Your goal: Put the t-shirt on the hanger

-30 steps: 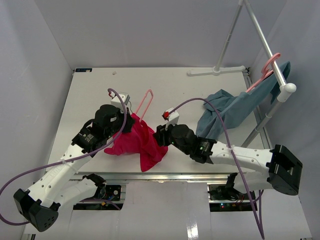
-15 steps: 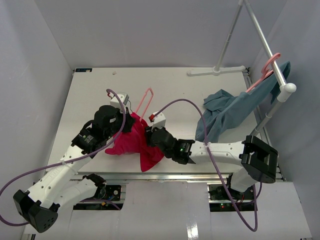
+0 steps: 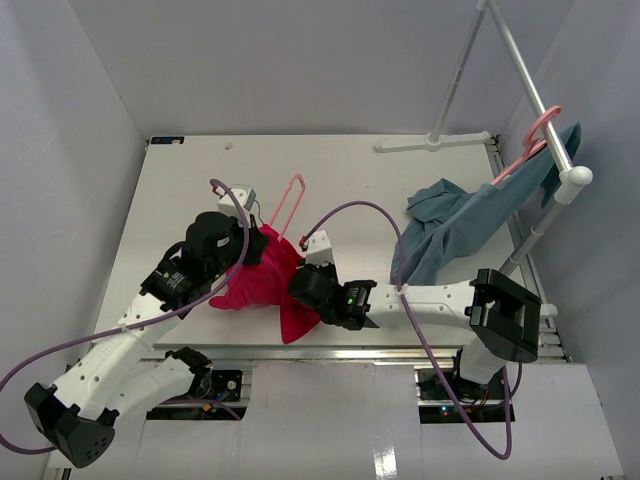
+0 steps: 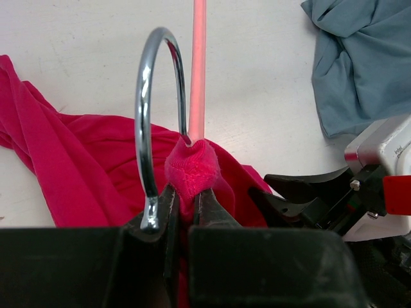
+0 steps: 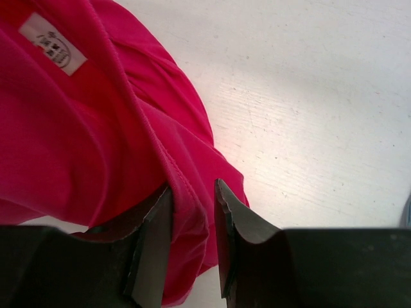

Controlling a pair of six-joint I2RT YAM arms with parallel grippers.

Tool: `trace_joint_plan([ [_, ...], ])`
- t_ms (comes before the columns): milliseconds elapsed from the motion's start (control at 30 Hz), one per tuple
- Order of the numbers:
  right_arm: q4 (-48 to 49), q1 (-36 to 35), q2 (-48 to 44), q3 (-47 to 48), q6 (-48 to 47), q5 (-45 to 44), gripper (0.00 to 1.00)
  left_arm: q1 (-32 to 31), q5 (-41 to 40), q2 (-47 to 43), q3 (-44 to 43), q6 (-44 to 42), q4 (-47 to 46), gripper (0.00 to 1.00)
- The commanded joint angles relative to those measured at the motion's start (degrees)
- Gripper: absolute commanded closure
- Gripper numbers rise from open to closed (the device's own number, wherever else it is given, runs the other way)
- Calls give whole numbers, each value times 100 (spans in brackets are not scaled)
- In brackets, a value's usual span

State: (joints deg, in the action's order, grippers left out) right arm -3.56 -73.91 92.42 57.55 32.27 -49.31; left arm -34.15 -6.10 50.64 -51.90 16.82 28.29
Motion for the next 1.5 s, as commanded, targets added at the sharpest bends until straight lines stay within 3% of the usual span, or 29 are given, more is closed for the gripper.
trace_joint_plan([
  [0,-337,-18,-14,209,281,-400,66,-13,-122,-208,-141,-79,-52,100],
  [67,-287,-12,-9,224,162,-404,74,-13,-42,-232,-145,-112,-30,100],
  [133,-240,5,24,260,74,-367,87,-13,72,-275,-130,-154,-26,100],
  [200,-218,87,39,324,4,-360,92,-13,375,-312,-122,-253,-20,100],
  [333,-215,690,-205,410,-474,42,92,-13,1375,-545,6,-865,81,100],
  [500,-204,1793,-991,234,-690,1053,92,-13,1695,-911,68,-1254,330,100],
  [633,-136,2234,-1292,294,-1147,1588,92,-13,2323,-998,110,-1490,371,100],
  [867,-222,2912,-1700,526,-1484,2229,92,-13,2210,-802,154,-1628,457,100],
  [1033,-753,3253,-1502,1177,-1729,2466,92,-13,2419,-783,127,-1665,450,100],
  [1467,-1146,3813,-1104,1719,-1860,3287,92,-13,2653,-858,268,-1928,313,100],
])
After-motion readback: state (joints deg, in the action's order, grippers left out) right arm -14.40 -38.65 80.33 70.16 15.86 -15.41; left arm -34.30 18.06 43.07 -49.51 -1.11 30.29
